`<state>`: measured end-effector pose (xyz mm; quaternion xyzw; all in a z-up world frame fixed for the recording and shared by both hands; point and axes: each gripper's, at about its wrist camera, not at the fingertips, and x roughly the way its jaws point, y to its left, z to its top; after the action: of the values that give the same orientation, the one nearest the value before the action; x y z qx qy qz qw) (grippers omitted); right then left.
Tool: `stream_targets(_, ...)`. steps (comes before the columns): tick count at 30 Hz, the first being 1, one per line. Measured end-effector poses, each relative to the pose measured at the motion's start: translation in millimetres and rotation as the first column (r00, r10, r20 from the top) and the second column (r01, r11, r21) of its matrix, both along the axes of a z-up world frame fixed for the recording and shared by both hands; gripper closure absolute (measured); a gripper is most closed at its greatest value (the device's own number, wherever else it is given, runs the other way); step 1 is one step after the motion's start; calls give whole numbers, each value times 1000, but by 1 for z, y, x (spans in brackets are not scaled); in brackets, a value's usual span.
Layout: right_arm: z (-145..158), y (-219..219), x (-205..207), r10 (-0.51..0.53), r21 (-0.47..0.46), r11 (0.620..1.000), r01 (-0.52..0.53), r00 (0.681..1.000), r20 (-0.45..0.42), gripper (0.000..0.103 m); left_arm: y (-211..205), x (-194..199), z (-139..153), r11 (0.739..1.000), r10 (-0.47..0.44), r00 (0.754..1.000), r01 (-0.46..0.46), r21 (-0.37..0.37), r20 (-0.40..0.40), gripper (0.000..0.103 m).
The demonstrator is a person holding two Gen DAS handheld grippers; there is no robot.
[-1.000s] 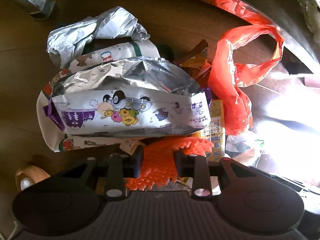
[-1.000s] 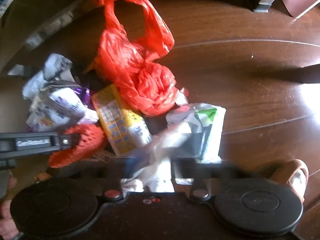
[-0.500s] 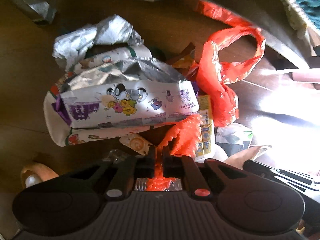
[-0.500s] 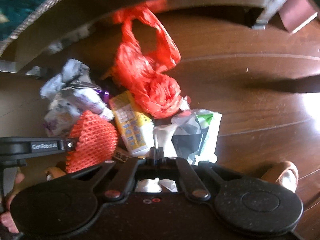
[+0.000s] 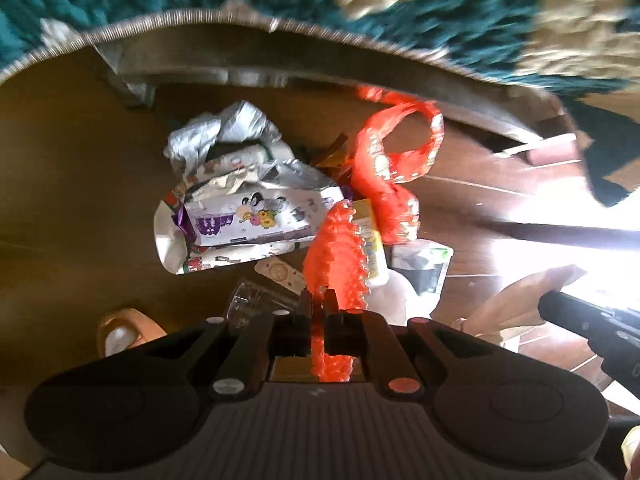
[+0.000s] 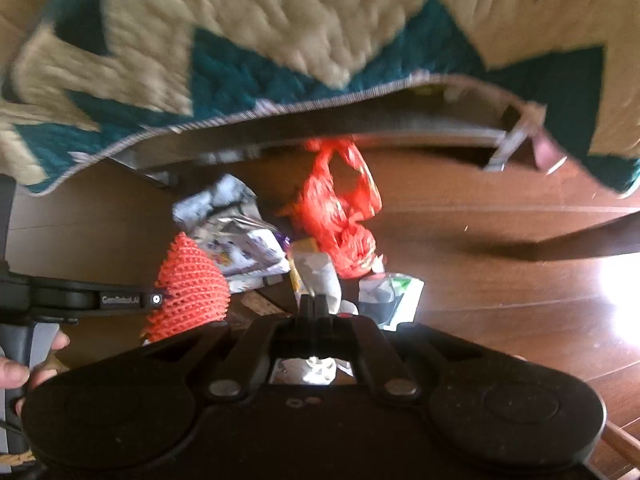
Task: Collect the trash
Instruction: 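Lift both held items and carry them over the teal trash bin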
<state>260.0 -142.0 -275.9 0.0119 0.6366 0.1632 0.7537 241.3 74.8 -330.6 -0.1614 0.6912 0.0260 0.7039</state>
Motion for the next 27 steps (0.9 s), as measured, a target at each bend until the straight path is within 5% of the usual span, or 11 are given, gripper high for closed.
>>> stream_targets(6,81,-16,-39,70,12,997,-72,988,138,103,-24,-20,86,997,-82,988,81,13,129,99)
stream_targets(12,169,-43,-73,99,29,993,-112,954,283,103,-56,-38,177,988,-152,948,150,28,279,99)
stream_targets(27,386,-155,-133,50,-21,999,-47,755,653,103,-174,-58,381,944,-297,746,322,68,596,98)
